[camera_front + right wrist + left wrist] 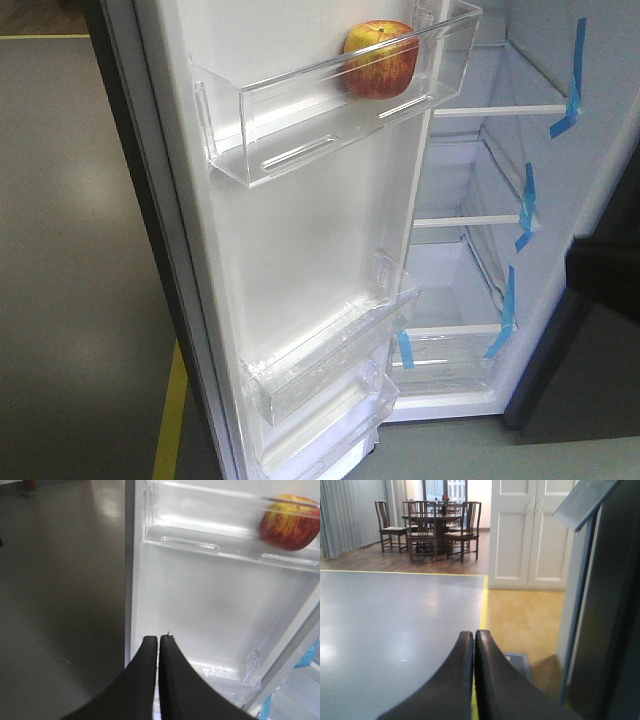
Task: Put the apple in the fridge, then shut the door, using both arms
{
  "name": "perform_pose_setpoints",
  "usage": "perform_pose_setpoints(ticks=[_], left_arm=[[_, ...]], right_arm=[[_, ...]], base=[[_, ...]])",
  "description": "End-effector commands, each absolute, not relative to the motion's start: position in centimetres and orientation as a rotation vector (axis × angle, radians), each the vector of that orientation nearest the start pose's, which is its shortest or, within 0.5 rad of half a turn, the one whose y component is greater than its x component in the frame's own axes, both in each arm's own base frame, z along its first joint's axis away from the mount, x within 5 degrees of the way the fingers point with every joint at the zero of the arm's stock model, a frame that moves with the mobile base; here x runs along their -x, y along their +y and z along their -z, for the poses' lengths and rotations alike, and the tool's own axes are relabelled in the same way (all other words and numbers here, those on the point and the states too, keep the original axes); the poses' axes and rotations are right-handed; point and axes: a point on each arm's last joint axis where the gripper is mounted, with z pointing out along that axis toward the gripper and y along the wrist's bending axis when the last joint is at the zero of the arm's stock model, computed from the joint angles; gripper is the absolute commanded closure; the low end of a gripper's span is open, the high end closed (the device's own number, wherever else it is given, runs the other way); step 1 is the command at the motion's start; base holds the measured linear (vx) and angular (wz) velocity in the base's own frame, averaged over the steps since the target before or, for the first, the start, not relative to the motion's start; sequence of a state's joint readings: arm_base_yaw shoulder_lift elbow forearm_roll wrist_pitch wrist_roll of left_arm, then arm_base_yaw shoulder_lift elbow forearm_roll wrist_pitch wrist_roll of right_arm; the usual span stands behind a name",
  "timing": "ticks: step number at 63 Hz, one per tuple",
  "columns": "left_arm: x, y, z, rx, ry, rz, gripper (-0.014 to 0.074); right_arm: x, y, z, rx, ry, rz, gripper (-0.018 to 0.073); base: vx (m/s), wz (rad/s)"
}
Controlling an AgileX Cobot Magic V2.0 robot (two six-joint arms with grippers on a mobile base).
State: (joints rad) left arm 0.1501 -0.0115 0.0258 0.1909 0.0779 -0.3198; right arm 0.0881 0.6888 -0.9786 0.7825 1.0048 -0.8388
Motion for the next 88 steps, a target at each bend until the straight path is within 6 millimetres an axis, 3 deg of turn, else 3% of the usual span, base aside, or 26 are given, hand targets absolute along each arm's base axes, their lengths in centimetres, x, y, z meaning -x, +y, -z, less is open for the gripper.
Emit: perform_pose_setpoints(ticks=[1, 12, 26, 35, 43, 53, 61, 69, 80, 88], left_arm=[[-5.6, 0.8, -20.1, 0.369, 1.419, 0.175, 0.0604], [-5.4, 1.0, -20.8, 0.628, 1.253, 0.494, 0.0604], [-5.0, 1.7, -22.0, 0.816, 1.014, 0.719, 0.0604], [-4.5, 2.5, -22.6, 0.982, 0.783, 0.931, 0.0604], [-4.0, 2.7, -23.9, 1.019, 0.626, 1.094, 0.0604], [-2.5, 1.8, -28.9, 0.838, 0.553, 1.188, 0.0604], [-0.7, 0.7, -34.1, 0.617, 0.549, 1.126, 0.0604], [-0.7, -0.1, -38.7, 0.472, 0.605, 1.054, 0.0604], [-4.5, -0.8, -43.3, 0.355, 0.752, 0.999, 0.0604], [-9.3, -1.4, -45.8, 0.264, 0.857, 1.062, 0.0604]], right_arm=[[-7.8, 5.9, -40.5, 0.704, 1.722, -0.462, 0.0564], [-5.1, 5.2, -37.3, 0.567, 1.685, -0.467, 0.0564], [-2.8, 4.6, -34.5, 0.42, 1.622, -0.493, 0.0564], [-2.4, 4.1, -33.3, 0.366, 1.595, -0.466, 0.0564], [-2.8, 3.7, -32.0, 0.347, 1.63, -0.405, 0.0564], [-2.9, 3.9, -31.2, 0.362, 1.68, -0.427, 0.0564], [-2.9, 4.0, -31.5, 0.339, 1.657, -0.466, 0.0563], [-2.9, 4.0, -32.0, 0.29, 1.613, -0.501, 0.0563], [-2.9, 4.1, -32.3, 0.256, 1.587, -0.551, 0.0563], [-2.9, 4.1, -32.3, 0.257, 1.588, -0.55, 0.0563]], base=[[0.0, 0.0], [0.0, 0.0], [0.0, 0.0], [0.0, 0.0], [0.0, 0.0], [0.0, 0.0], [0.0, 0.0], [0.0, 0.0], [0.0, 0.0], [0.0, 0.0]])
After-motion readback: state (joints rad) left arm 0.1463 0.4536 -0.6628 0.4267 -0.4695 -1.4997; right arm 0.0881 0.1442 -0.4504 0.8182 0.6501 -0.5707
